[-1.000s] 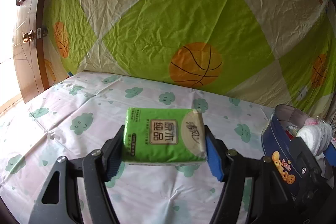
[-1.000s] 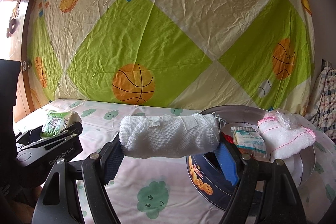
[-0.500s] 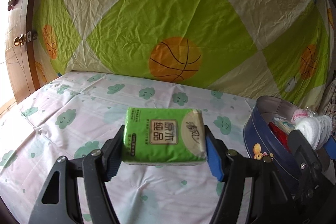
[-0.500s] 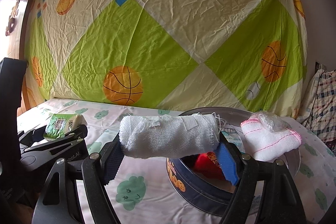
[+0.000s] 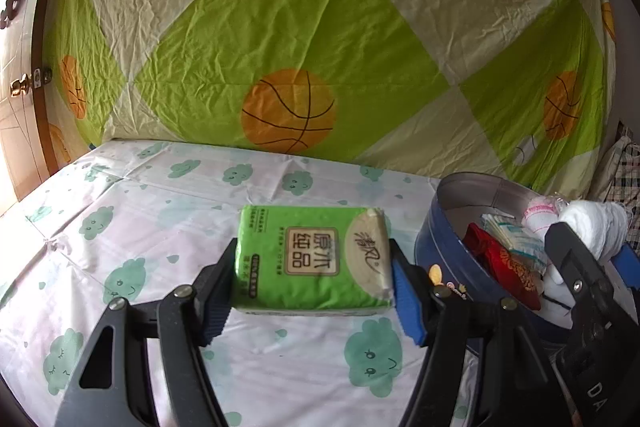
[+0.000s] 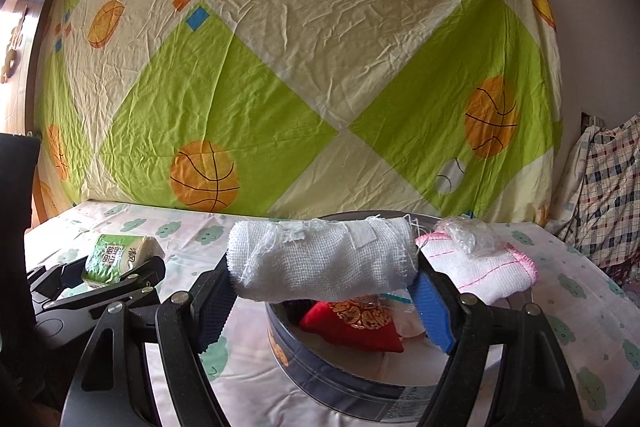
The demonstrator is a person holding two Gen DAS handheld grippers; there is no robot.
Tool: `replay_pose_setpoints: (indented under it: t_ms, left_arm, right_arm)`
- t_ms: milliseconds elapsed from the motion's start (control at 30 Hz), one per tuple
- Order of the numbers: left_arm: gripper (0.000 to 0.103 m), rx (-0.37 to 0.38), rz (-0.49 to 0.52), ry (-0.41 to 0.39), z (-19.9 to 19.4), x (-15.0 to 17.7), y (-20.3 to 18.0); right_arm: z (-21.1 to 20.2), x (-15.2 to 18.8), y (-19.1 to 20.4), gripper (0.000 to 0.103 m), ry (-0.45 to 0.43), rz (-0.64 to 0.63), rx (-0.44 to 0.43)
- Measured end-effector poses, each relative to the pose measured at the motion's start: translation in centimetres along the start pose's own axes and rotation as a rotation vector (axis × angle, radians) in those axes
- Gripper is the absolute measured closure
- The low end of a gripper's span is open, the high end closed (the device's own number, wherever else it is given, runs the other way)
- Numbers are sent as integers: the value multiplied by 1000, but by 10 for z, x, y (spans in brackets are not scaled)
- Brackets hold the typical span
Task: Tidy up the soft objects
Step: 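Lift the tissue pack and gauze roll and carry both over the tin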
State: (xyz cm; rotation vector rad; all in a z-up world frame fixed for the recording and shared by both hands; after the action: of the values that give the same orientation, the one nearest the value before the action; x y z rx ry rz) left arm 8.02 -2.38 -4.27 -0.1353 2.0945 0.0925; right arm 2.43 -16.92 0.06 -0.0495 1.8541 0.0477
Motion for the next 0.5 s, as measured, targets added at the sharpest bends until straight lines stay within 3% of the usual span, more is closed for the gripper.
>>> replay_pose_setpoints:
  t_ms: [500]
  left_arm:
    - [35,51,34,-34,-25,-7,-50]
  right_arm:
    - [-16,-6,-57,22,-15,55,54]
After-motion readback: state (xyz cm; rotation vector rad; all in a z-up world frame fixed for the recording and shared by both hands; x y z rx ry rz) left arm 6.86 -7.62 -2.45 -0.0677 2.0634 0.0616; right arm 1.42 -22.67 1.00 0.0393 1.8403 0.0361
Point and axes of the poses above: each gripper's, at about its wrist camera, not at the fingertips, and z roughly the way its jaws point, y to its left, x to its underside, the point moved 9 cm from there along z, roughly the way its jaws point, and after that the axes turned 15 degrees about -x, right-handed, at the moved point
